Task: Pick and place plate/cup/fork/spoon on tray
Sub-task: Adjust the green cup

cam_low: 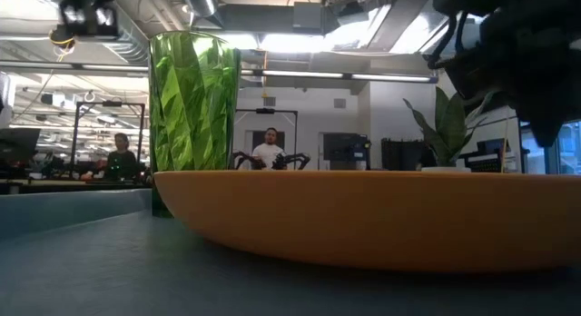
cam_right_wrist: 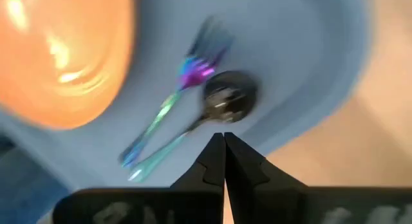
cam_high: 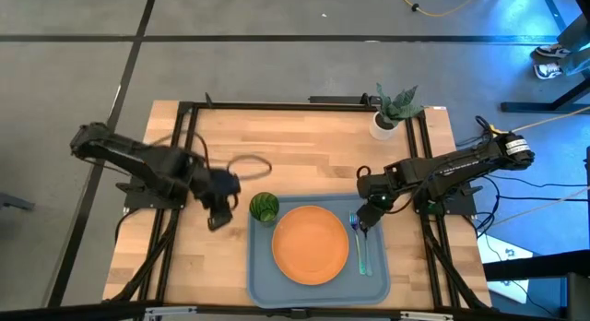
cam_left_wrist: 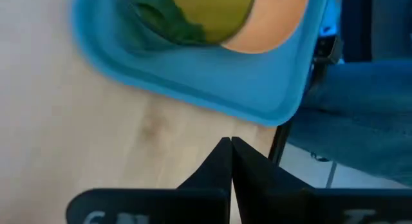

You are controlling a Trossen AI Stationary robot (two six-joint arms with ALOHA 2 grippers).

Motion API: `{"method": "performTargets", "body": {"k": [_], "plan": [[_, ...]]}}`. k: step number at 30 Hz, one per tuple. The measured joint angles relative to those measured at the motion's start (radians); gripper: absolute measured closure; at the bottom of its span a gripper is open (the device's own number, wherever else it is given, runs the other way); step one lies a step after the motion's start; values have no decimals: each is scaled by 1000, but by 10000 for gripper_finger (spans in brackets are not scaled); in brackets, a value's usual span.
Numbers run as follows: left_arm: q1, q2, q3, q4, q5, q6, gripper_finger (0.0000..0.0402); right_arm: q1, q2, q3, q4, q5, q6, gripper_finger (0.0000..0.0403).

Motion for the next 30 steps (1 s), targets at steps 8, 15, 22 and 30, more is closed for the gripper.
{"method": "performTargets", "body": {"k": [8,15,22,30], "plan": [[-159,60,-293,532,20,-23,401,57,0,0,35,-30,16,400],[-198,205,-376,803,-54,-96,401,38,1,-31,46,124,-14,400],[-279,383,-372,1187,-104,-259,401,0,1,-118,121,104,-57,400],[-381,483,-242,1092,-232,-325,401,-21,1,-134,146,79,-149,400]]}}
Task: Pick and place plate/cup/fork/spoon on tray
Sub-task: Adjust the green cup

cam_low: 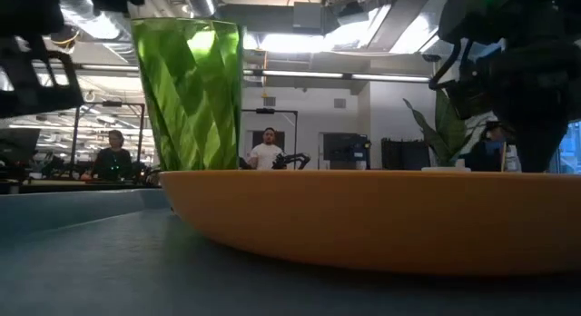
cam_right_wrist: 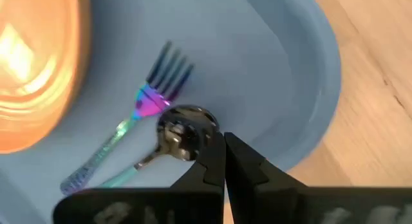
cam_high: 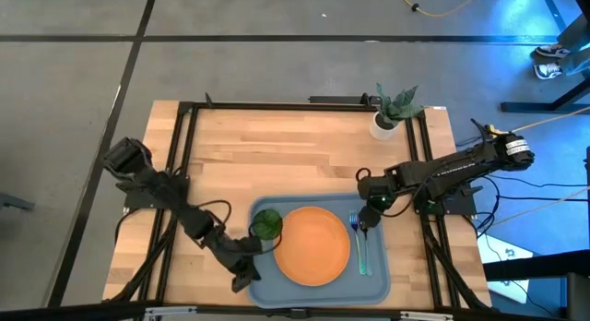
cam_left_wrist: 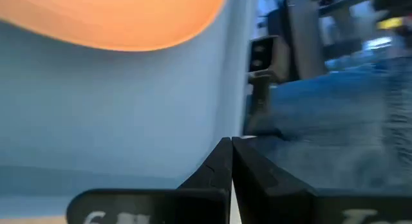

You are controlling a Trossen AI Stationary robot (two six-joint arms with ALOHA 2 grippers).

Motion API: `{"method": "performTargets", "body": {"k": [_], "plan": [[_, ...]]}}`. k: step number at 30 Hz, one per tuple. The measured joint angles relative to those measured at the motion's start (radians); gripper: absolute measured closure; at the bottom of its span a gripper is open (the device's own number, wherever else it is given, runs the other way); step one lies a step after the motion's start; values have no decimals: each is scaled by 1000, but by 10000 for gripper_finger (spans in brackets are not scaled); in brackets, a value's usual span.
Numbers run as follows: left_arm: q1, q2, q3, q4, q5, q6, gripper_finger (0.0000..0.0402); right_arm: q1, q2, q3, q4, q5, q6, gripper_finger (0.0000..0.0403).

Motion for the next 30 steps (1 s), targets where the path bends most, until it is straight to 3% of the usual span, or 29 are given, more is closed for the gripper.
{"method": "performTargets", "body": {"k": [5,18,30], "plan": [[40,-1,17,-55,0,22,401,0,0,0,64,-2,2,400],[130,-20,17,-112,165,157,402,1,0,0,178,-26,60,400],[210,-184,17,-369,64,267,401,1,0,0,185,-28,59,400]]}}
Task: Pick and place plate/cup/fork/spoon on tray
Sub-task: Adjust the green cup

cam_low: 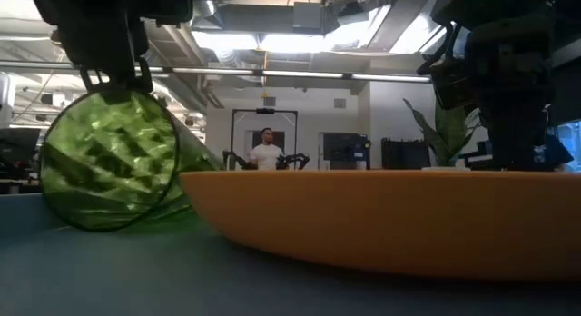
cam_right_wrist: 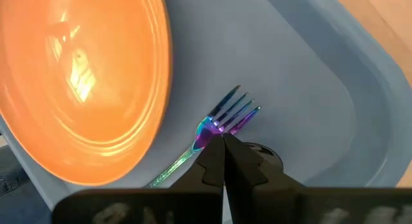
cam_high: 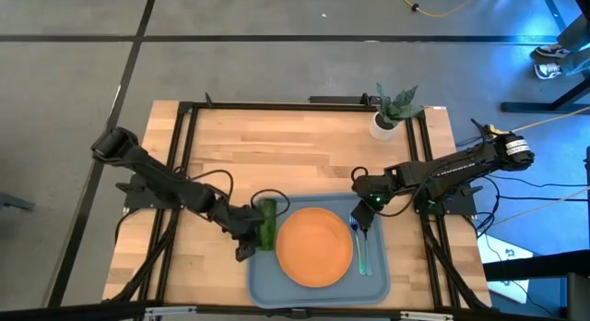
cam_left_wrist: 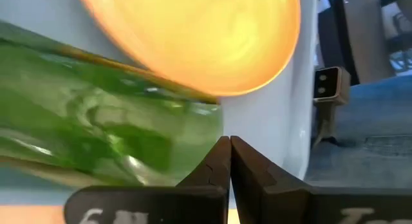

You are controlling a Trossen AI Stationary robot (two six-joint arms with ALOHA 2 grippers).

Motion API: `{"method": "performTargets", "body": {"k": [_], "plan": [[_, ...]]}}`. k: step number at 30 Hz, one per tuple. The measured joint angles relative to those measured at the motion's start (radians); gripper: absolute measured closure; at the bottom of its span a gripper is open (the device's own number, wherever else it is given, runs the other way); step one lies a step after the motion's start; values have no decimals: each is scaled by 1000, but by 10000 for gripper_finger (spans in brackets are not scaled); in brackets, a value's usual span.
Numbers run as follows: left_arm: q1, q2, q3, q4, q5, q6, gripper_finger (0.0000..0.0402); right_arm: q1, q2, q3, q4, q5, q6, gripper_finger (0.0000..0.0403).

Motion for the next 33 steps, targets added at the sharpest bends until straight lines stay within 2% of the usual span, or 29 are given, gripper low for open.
{"method": "performTargets", "body": {"k": [11,14,19,23,27,33], "plan": [[22,-49,0,-35,-3,22,401,0,0,3,14,1,-26,400],[5,-51,15,-55,-38,0,401,1,0,18,14,2,-55,400],[-84,-50,169,-286,-165,-21,401,1,0,36,14,1,-100,400],[-168,-50,332,-518,-362,-92,401,1,0,49,14,-6,-152,400],[-260,-30,453,-645,-521,-167,401,1,0,72,14,-6,-216,400],[-326,75,580,-810,-548,-213,402,27,0,134,12,13,-268,400]]}}
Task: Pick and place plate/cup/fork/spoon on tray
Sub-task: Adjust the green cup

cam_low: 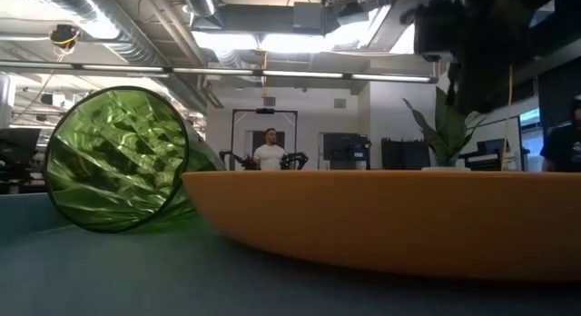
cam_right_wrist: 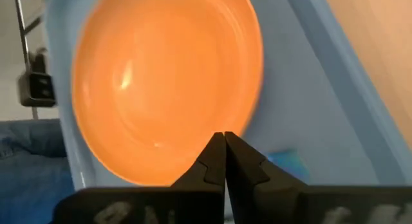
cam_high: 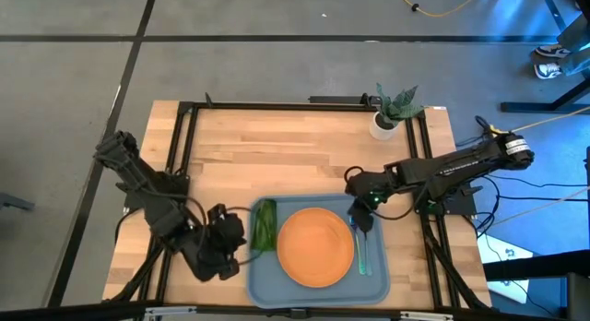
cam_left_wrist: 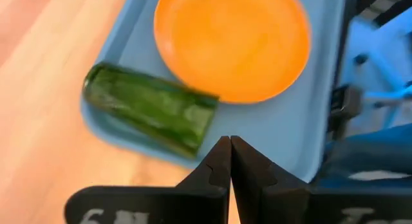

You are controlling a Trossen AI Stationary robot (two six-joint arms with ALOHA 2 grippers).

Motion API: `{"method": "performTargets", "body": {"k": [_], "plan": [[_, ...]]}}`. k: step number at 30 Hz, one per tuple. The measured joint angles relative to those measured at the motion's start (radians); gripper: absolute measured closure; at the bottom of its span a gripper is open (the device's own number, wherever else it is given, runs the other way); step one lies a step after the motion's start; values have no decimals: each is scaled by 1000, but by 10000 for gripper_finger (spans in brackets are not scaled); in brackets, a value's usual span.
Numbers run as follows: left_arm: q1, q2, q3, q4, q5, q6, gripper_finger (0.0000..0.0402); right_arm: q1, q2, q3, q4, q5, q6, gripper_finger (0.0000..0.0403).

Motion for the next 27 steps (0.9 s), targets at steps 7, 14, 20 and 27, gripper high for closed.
{"method": "performTargets", "body": {"k": [7,14,20,27], "plan": [[-71,132,75,-121,-24,29,402,106,7,137,-2,179,10,400],[-105,205,75,-117,66,92,401,190,54,265,-4,319,35,400],[-81,214,75,-117,100,107,400,222,97,357,-31,363,27,400],[-34,214,75,-115,141,106,363,230,123,381,-88,365,27,400]]}}
